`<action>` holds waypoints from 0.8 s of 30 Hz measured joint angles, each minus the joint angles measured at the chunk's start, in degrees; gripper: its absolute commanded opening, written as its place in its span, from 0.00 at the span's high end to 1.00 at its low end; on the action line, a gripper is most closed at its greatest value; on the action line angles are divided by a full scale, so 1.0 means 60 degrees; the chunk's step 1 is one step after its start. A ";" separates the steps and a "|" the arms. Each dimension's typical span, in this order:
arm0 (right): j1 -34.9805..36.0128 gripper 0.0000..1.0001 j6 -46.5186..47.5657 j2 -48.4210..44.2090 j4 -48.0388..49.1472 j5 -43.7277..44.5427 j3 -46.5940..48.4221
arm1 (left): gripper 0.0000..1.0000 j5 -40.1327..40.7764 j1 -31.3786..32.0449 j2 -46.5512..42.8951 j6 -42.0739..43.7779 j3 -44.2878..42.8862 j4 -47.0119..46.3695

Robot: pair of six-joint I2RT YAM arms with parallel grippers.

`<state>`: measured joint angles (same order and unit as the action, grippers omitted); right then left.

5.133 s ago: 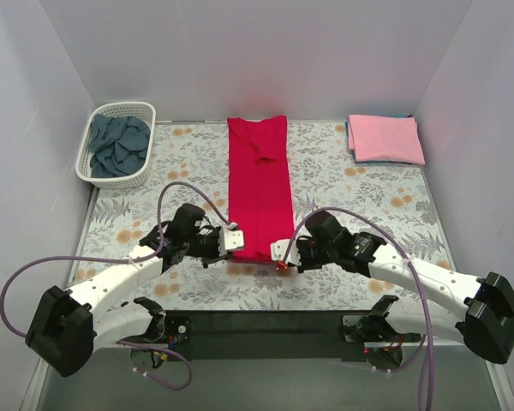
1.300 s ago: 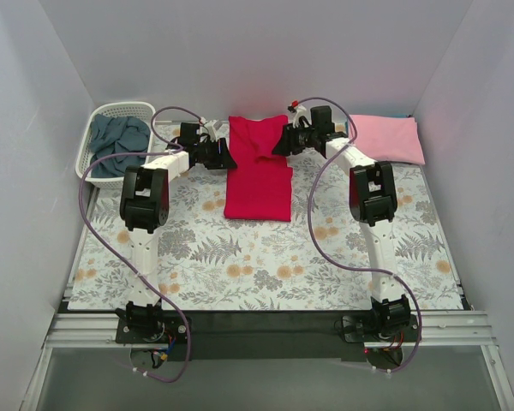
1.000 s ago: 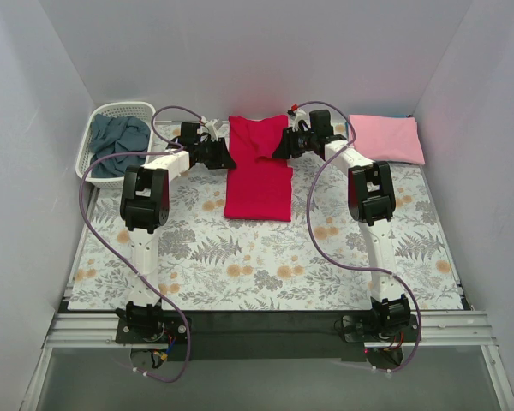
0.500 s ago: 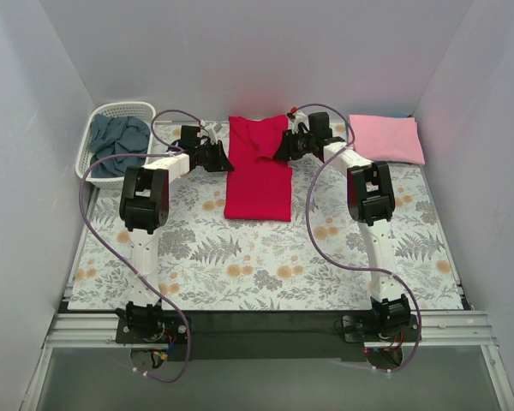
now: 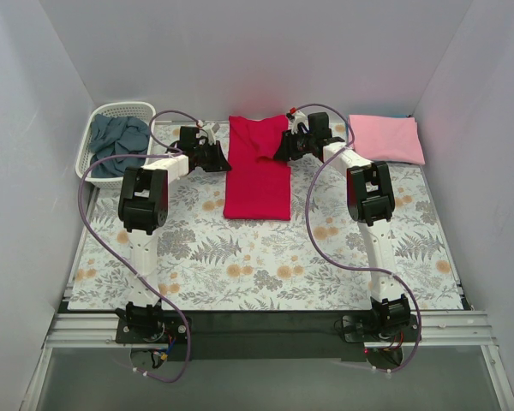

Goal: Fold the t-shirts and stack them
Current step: Fold the tshirt

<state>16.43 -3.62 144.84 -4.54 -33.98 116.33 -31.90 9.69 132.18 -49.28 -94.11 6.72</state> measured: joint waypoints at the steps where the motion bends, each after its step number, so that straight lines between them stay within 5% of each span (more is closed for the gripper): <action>1: 0.0004 0.55 0.0029 0.0000 0.0000 0.0015 0.0004 | 1.00 0.0015 -0.0007 0.0000 0.0000 0.0000 0.0000; 14: 0.0029 0.49 0.0219 0.0000 0.0000 0.0153 0.0004 | 1.00 0.0492 -0.0040 -0.0211 0.0066 0.0357 -0.0266; 15: 0.0029 0.48 0.0248 0.0000 0.0004 0.0160 0.0004 | 0.94 0.0510 -0.0040 -0.0211 0.0084 0.0357 -0.0266; 16: 0.0033 0.43 0.0273 0.0000 0.0004 0.0164 0.0004 | 0.67 0.0510 -0.0040 -0.0211 0.0117 0.0357 -0.0259; 18: 0.0040 0.37 0.0404 0.0000 0.0007 0.0153 0.0011 | 0.50 0.0393 -0.0051 -0.0262 0.0193 0.0357 -0.0248; 19: 0.0051 0.21 0.0492 -0.0011 0.0004 0.0149 0.0026 | 0.41 0.0368 -0.0036 -0.0375 0.0215 0.0375 -0.0222; 21: 0.0073 0.02 0.0816 -0.0113 -0.0080 0.0069 0.0026 | 0.37 0.0379 -0.0087 -0.0674 0.0291 0.0503 -0.0160; 24: 0.0091 0.02 0.1785 -0.0845 -0.0517 0.0029 -0.0408 | 0.34 -0.0047 -0.0441 -0.1432 0.0718 0.1016 -0.0040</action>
<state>16.97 7.09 139.76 -7.64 -33.80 113.89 -32.18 7.05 123.59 -44.97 -88.01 6.48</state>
